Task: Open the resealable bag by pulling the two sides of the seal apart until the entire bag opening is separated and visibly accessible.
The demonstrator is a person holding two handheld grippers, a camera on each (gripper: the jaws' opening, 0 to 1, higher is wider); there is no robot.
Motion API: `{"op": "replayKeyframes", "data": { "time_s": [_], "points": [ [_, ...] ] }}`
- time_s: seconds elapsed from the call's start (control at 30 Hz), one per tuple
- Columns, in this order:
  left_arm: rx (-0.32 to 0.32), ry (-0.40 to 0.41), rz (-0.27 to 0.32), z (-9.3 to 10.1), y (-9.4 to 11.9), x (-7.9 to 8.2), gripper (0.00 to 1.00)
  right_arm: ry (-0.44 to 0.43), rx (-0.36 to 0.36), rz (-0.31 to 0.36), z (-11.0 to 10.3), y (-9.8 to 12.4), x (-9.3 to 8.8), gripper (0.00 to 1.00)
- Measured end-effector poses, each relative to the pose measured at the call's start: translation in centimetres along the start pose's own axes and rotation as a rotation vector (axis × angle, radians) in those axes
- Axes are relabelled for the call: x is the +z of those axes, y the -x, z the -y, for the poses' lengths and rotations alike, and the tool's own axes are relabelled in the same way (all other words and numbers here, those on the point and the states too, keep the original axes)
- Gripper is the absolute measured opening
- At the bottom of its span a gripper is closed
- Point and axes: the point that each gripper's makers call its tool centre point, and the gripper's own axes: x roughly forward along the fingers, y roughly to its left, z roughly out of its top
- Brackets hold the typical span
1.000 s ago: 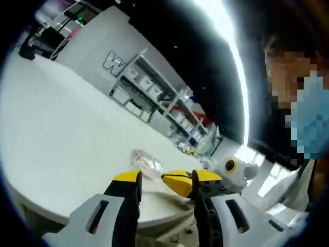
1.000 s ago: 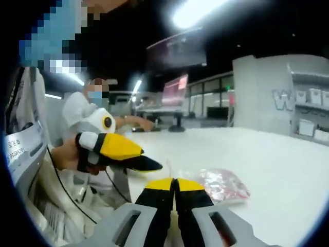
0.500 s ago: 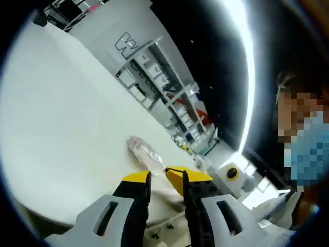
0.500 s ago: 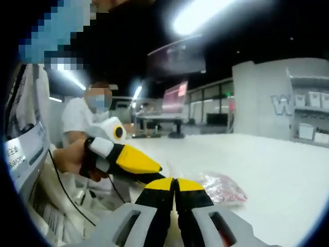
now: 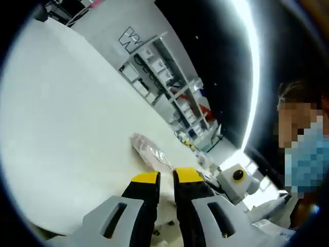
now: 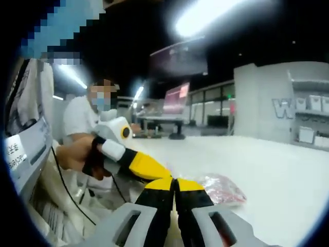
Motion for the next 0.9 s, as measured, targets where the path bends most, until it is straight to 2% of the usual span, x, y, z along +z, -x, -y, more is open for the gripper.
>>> {"op": "replayKeyframes", "data": {
  "time_s": [0.17, 0.4, 0.67, 0.9],
  "points": [
    [-0.001, 0.001, -0.004, -0.33, 0.07, 0.22, 0.11, 0.014, 0.016, -0.001, -0.34, 0.20, -0.05, 0.00],
    [-0.016, 0.023, -0.031, 0.08, 0.24, -0.32, 0.11, 0.015, 0.018, 0.000, -0.31, 0.41, 0.01, 0.00],
    [-0.012, 0.006, -0.048, -0.04, 0.25, -0.56, 0.11, 0.011, 0.027, 0.003, -0.37, 0.54, 0.14, 0.00],
    [-0.016, 0.009, -0.041, -0.03, 0.26, -0.51, 0.11, 0.021, 0.032, -0.007, -0.48, 0.44, -0.05, 0.00]
  ]
}}
